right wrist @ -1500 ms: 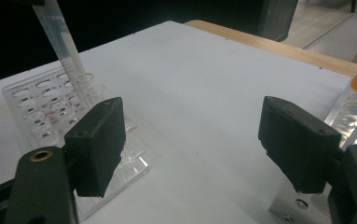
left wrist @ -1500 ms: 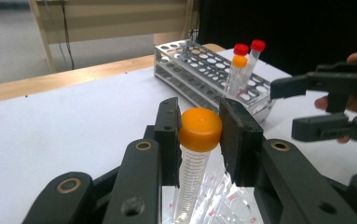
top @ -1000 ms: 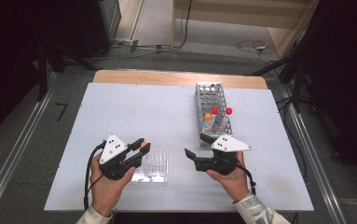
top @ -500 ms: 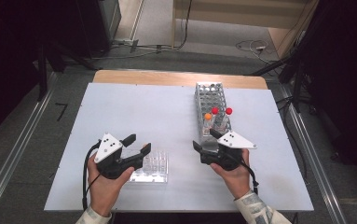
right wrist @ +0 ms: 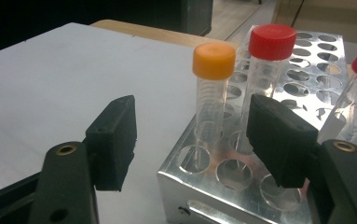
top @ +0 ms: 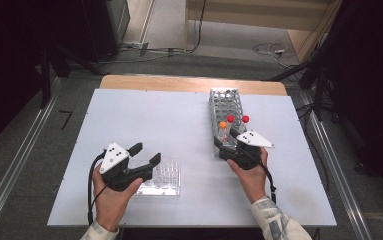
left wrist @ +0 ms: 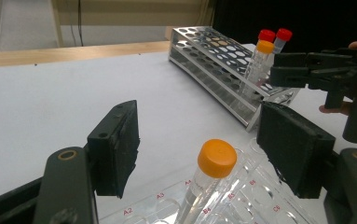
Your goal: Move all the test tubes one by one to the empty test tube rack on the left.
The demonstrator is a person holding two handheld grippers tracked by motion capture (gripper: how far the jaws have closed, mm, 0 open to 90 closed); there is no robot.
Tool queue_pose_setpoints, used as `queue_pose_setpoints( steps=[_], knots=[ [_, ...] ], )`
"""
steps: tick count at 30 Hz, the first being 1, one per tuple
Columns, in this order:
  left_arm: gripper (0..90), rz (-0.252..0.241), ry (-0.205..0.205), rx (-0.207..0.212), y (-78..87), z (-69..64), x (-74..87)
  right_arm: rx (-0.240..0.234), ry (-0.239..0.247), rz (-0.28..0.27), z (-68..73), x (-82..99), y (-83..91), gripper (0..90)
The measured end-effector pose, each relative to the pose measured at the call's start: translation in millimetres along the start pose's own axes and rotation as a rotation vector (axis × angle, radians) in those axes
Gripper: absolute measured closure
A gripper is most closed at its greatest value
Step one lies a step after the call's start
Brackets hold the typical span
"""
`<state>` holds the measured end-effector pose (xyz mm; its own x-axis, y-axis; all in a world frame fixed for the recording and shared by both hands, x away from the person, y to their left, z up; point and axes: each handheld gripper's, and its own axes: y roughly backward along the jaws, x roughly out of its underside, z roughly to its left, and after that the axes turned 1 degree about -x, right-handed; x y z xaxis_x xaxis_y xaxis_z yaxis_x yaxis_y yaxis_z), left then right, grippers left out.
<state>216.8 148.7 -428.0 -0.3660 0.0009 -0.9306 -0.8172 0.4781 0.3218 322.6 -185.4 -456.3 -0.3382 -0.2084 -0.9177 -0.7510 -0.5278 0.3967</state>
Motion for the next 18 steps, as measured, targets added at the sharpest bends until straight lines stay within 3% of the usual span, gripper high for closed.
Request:
queue_pose_setpoints(
  steps=[9, 18],
  knots=[
    [30.9, -0.001, 0.013, -0.006, 0.6, 2.7, 0.9, 0.010, -0.016, 0.017, -4.7, -0.7, -13.7, 53.5],
    [31.3, 0.002, 0.019, -0.011, -0.2, 4.1, 1.9, 0.021, -0.027, 0.036, -9.6, 0.4, -24.3, 65.8]
  ],
)
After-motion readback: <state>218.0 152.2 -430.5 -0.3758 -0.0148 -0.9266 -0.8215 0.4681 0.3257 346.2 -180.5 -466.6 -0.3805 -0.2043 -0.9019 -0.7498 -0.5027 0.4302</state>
